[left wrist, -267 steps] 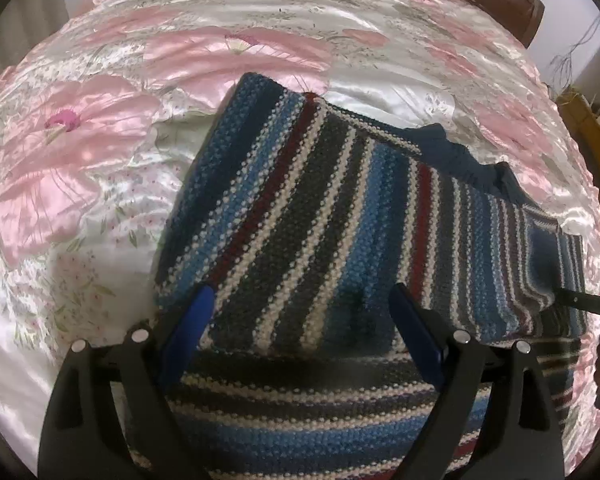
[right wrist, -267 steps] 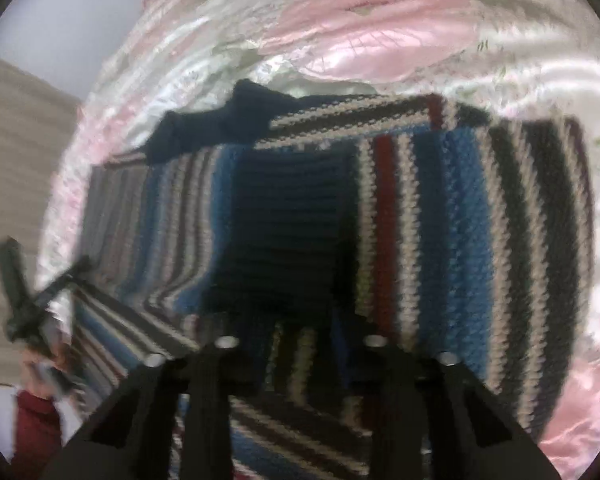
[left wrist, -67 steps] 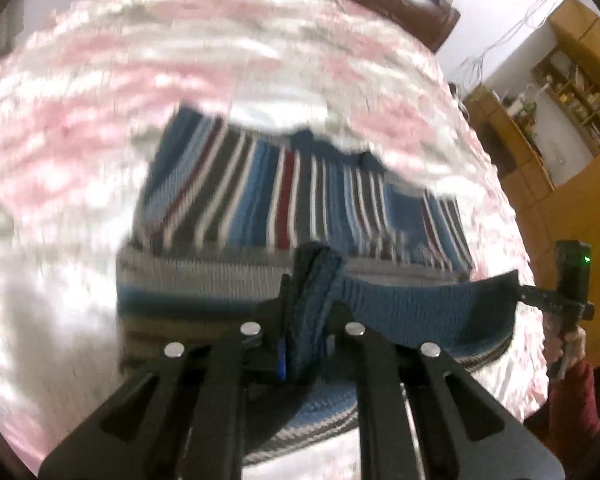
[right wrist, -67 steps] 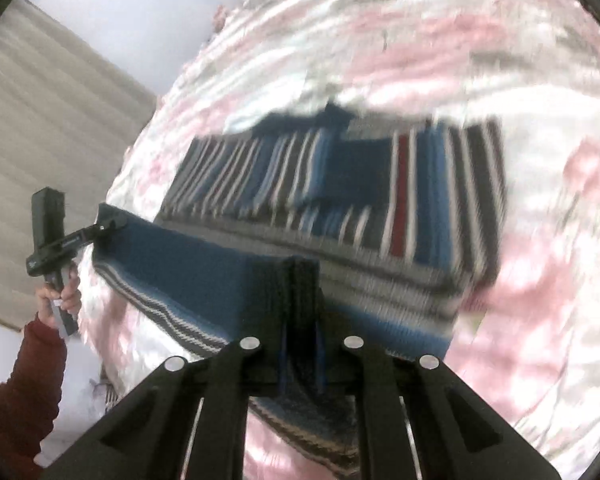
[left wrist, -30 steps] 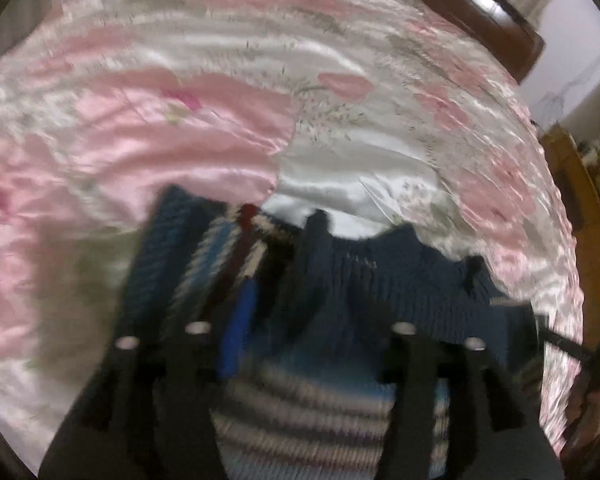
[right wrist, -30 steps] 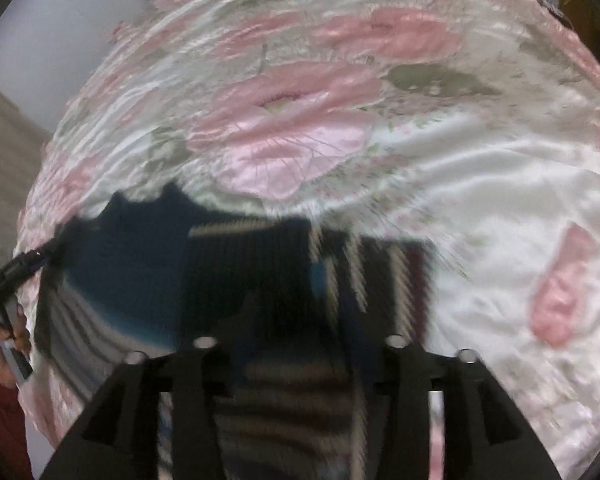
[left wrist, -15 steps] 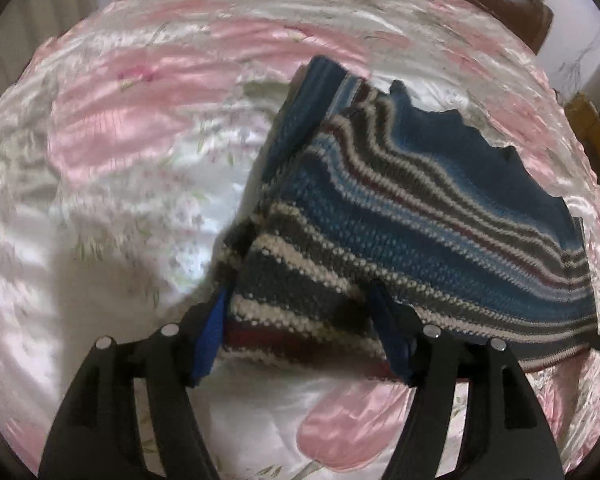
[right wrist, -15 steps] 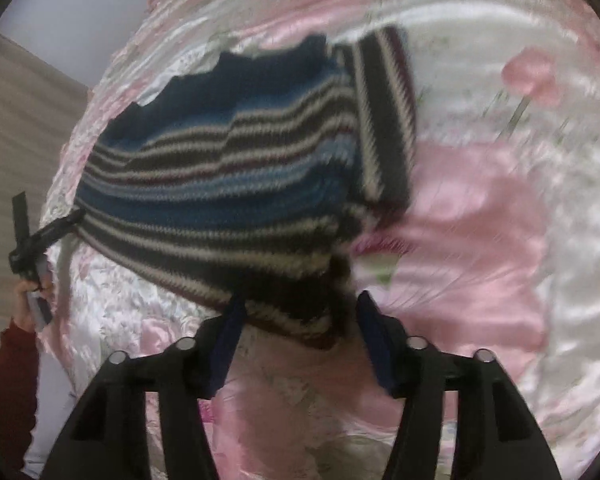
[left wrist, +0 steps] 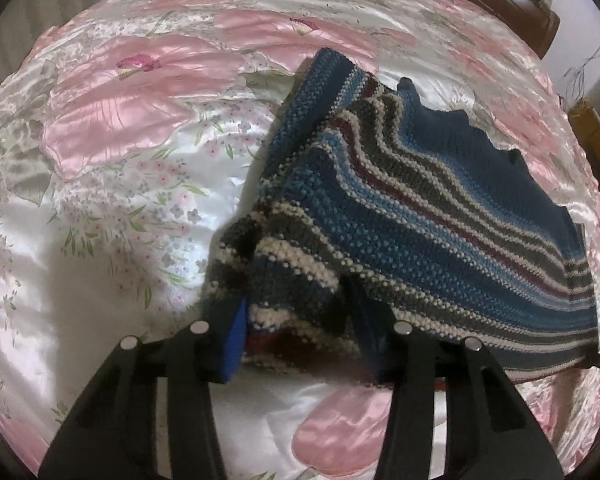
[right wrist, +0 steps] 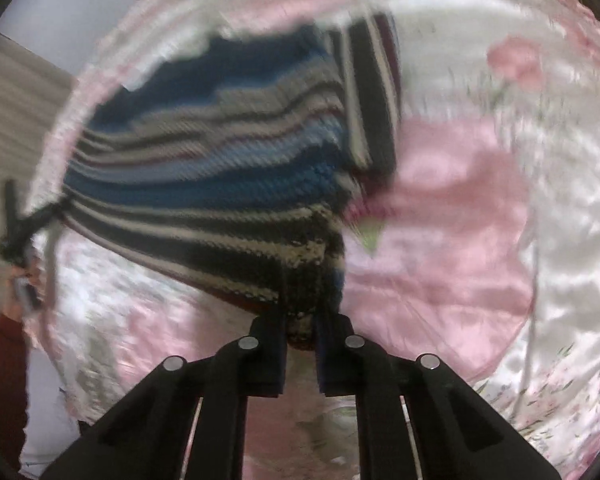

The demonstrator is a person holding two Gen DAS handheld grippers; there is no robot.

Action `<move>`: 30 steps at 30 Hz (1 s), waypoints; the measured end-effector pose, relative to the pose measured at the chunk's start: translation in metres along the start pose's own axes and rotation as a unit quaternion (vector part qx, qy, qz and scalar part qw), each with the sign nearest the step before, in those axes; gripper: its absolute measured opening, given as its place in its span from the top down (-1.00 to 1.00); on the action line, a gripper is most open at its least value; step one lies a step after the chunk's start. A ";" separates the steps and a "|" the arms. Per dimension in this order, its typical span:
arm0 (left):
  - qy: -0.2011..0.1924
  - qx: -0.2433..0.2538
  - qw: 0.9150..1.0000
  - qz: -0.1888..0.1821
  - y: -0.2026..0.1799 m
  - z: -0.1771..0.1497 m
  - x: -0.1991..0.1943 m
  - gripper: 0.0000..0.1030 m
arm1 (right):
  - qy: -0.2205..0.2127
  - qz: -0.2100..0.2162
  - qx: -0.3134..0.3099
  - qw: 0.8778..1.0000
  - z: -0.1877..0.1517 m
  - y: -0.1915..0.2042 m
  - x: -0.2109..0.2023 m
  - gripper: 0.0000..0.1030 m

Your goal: Fold small clothes

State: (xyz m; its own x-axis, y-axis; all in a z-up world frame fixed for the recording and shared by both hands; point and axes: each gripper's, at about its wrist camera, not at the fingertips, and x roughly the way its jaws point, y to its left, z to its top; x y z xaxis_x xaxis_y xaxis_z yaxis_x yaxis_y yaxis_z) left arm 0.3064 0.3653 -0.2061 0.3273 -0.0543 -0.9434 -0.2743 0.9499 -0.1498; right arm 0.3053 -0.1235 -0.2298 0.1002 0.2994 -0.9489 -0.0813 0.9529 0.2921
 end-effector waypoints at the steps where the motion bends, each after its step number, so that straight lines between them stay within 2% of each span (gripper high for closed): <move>1: 0.000 0.001 1.000 0.001 0.000 0.000 0.001 0.09 | 0.003 0.006 0.008 1.000 -0.002 -0.004 0.009 0.79; 5: 0.001 0.010 1.000 0.005 -0.002 0.002 0.002 0.07 | 0.001 0.011 0.017 1.000 -0.001 -0.007 0.013 0.79; 8: 0.006 0.007 1.000 0.000 0.001 0.006 -0.006 0.09 | 0.000 0.014 0.004 1.000 0.000 -0.002 -0.002 0.66; 10: -0.008 0.012 1.000 0.004 0.001 0.011 -0.021 0.09 | -0.013 0.002 0.000 1.000 0.002 0.001 -0.017 0.27; 12: -0.028 0.027 0.999 0.009 -0.005 0.019 -0.035 0.08 | -0.047 -0.027 -0.018 0.998 0.010 0.010 -0.040 0.26; 16: -0.050 0.080 0.995 0.019 -0.038 0.049 -0.043 0.01 | -0.056 -0.006 -0.041 0.998 0.041 0.035 -0.048 0.26; 18: -0.045 0.107 0.993 0.019 -0.061 0.069 -0.030 0.01 | -0.048 -0.018 -0.049 0.997 0.058 0.049 -0.035 0.26; 21: -0.036 0.151 0.986 0.053 -0.089 0.094 0.001 0.00 | -0.042 -0.013 -0.059 0.997 0.075 0.062 -0.018 0.26; 22: -0.033 0.153 0.986 0.053 -0.092 0.100 0.008 0.00 | -0.041 -0.020 -0.061 0.997 0.079 0.062 -0.015 0.20; 25: -0.013 0.140 0.989 0.040 -0.099 0.126 0.036 0.00 | -0.031 -0.015 -0.045 0.998 0.086 0.052 -0.001 0.15; 30: 0.004 0.152 0.988 0.015 -0.115 0.142 0.064 0.01 | -0.026 0.003 -0.027 0.999 0.087 0.035 0.013 0.15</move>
State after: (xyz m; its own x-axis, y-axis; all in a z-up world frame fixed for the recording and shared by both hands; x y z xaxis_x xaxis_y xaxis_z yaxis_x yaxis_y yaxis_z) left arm 0.4874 0.2967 -0.2078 0.3164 -0.0253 -0.9483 0.0003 0.9996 -0.0266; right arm 0.3904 -0.0818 -0.2217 0.1517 0.3076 -0.9393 -0.1361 0.9478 0.2884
